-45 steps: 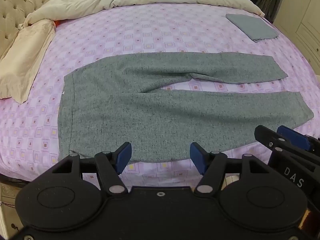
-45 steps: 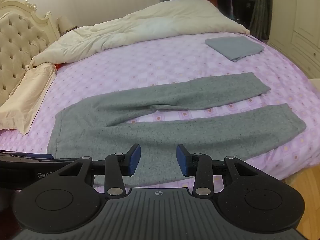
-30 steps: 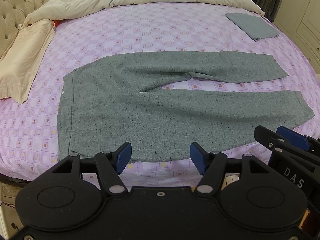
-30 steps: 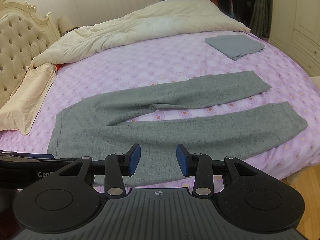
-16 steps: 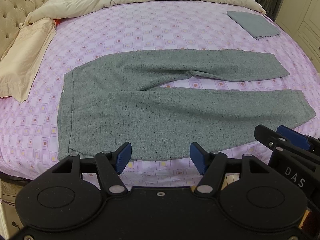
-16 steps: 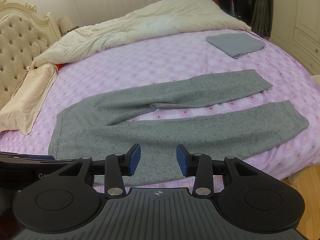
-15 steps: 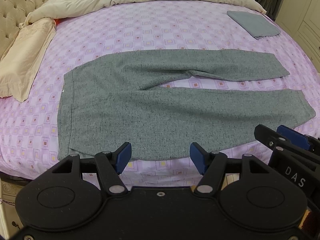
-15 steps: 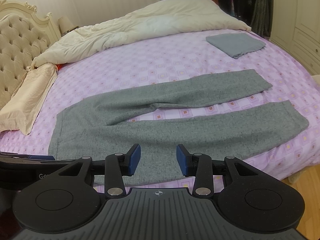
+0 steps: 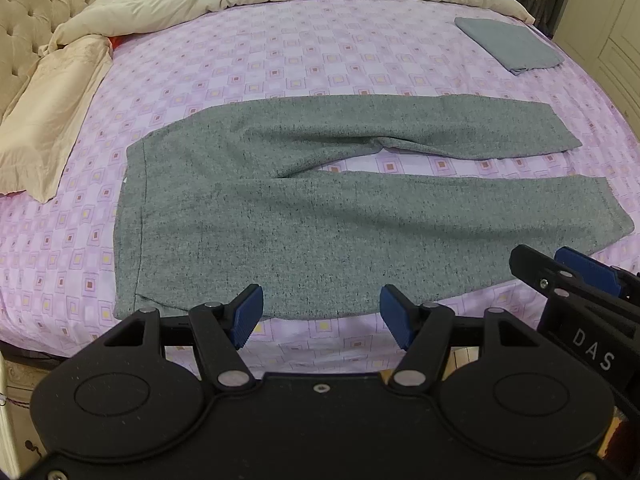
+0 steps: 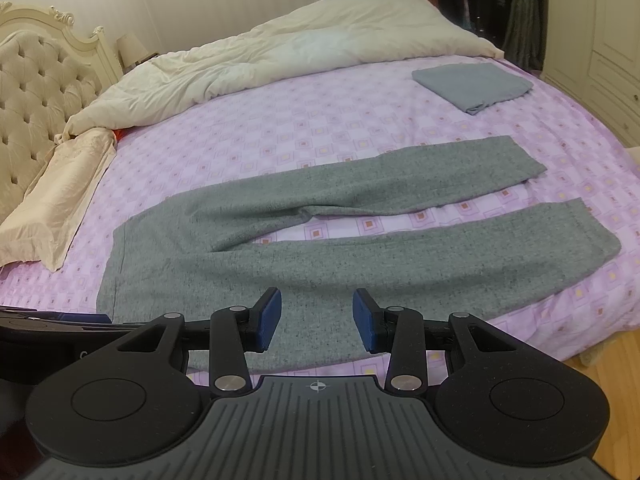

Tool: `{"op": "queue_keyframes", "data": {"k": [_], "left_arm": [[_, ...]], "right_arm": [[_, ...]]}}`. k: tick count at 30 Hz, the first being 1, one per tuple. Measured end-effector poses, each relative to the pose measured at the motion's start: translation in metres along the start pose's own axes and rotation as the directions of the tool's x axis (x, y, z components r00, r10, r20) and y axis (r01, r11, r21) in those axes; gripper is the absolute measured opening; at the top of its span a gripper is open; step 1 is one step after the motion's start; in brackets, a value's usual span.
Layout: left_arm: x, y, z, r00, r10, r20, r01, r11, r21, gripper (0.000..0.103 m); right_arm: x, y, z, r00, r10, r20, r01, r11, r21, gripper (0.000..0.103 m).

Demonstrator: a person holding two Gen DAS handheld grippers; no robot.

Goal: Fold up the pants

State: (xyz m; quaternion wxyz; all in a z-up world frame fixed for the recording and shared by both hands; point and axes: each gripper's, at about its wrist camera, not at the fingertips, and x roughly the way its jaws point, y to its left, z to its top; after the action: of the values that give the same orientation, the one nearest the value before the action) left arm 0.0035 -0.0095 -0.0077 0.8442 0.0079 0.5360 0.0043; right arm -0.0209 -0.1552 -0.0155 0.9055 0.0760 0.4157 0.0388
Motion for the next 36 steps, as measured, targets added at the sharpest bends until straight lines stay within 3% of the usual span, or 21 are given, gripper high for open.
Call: {"op": "queue_keyframes", "data": {"k": [22,28,36], "left_arm": [[0.01,-0.015,0.004,1.0,0.007,-0.01,-0.007,1.0,-0.01,0.067],[0.013,-0.015,0.006,0.999,0.015,-0.033,-0.015,1.0,-0.001,0.067],[0.036,-0.011,0.013,0.991,0.045,-0.128,-0.043,0.999,0.018,0.068]], "right_arm": [[0.013,-0.021,0.004,0.999,0.025,-0.04,-0.023,0.999,0.028,0.039],[0.024,-0.022,0.004,0.997,0.036,-0.072,-0.032,0.998,0.057,0.039],[0.049,-0.025,0.002,0.988,0.028,-0.15,-0.014,0.995,0.095,0.039]]}}
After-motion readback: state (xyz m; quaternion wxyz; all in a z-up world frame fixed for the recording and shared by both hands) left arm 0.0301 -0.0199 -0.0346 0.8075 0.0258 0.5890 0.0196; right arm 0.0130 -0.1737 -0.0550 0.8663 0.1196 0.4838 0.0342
